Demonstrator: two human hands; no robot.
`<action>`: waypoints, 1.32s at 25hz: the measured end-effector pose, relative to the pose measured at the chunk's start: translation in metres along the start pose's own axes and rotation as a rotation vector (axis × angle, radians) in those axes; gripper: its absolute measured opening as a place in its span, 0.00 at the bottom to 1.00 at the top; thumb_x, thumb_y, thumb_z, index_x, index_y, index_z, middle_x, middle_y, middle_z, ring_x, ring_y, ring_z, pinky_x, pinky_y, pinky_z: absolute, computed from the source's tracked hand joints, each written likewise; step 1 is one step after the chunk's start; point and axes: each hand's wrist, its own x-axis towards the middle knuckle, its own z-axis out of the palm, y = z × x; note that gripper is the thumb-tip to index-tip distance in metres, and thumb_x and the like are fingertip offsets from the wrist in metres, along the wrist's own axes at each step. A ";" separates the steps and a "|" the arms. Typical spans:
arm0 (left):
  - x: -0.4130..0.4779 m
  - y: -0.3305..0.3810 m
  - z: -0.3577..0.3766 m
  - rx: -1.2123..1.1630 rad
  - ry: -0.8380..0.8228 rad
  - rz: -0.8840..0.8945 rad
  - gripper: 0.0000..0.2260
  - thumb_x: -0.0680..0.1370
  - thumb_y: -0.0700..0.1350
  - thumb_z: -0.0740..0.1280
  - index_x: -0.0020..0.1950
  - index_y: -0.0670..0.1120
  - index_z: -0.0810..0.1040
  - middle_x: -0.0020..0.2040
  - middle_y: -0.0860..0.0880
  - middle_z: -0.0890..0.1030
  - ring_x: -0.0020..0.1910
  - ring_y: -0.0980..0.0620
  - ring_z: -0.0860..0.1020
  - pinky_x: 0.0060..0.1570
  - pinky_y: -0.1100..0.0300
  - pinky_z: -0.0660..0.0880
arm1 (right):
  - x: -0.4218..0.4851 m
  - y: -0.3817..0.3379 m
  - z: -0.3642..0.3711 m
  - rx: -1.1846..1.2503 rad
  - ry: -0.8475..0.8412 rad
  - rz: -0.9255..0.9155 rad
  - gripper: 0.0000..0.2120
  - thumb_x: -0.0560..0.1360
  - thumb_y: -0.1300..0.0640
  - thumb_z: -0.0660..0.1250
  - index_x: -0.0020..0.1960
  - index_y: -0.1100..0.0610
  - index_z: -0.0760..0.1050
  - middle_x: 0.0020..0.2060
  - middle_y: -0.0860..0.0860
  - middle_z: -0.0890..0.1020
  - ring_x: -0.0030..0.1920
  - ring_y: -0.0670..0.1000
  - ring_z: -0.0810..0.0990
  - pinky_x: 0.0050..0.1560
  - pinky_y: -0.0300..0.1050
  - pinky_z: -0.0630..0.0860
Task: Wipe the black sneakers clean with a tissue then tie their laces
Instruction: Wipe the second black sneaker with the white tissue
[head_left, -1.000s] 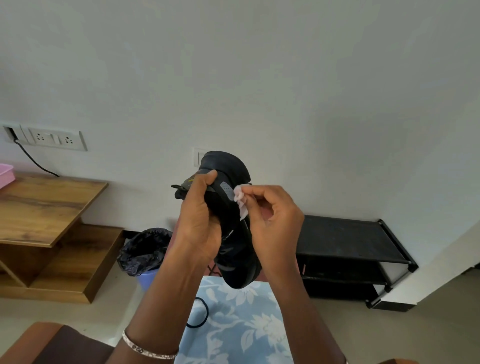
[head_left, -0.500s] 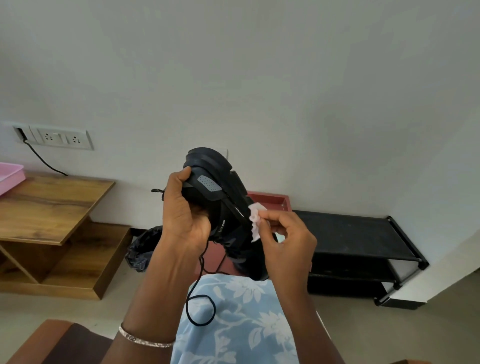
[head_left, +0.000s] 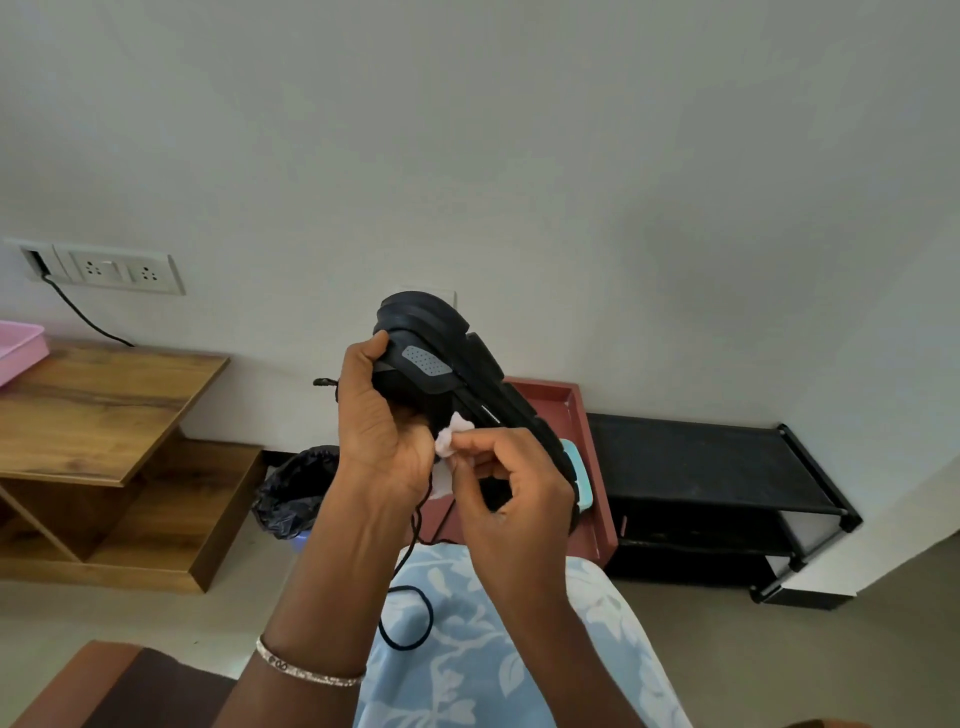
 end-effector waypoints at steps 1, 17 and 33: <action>0.002 -0.002 0.000 0.001 0.001 -0.020 0.09 0.78 0.49 0.67 0.52 0.45 0.80 0.46 0.45 0.84 0.49 0.46 0.82 0.57 0.49 0.80 | 0.001 0.001 0.004 -0.013 0.020 -0.031 0.07 0.75 0.66 0.73 0.51 0.57 0.84 0.47 0.46 0.84 0.49 0.47 0.84 0.49 0.42 0.82; 0.110 0.011 0.009 0.839 -0.291 -0.177 0.24 0.74 0.63 0.67 0.51 0.41 0.83 0.46 0.43 0.86 0.46 0.42 0.85 0.53 0.50 0.78 | 0.044 0.107 -0.068 -0.180 0.208 0.548 0.09 0.73 0.65 0.76 0.45 0.51 0.84 0.42 0.46 0.85 0.39 0.42 0.83 0.38 0.30 0.78; 0.236 -0.080 -0.111 2.537 -1.197 -0.046 0.12 0.74 0.57 0.67 0.44 0.48 0.76 0.40 0.53 0.77 0.42 0.49 0.77 0.43 0.56 0.68 | 0.046 0.200 -0.022 -0.161 0.157 0.879 0.11 0.74 0.59 0.76 0.56 0.51 0.83 0.48 0.47 0.86 0.49 0.46 0.85 0.51 0.47 0.84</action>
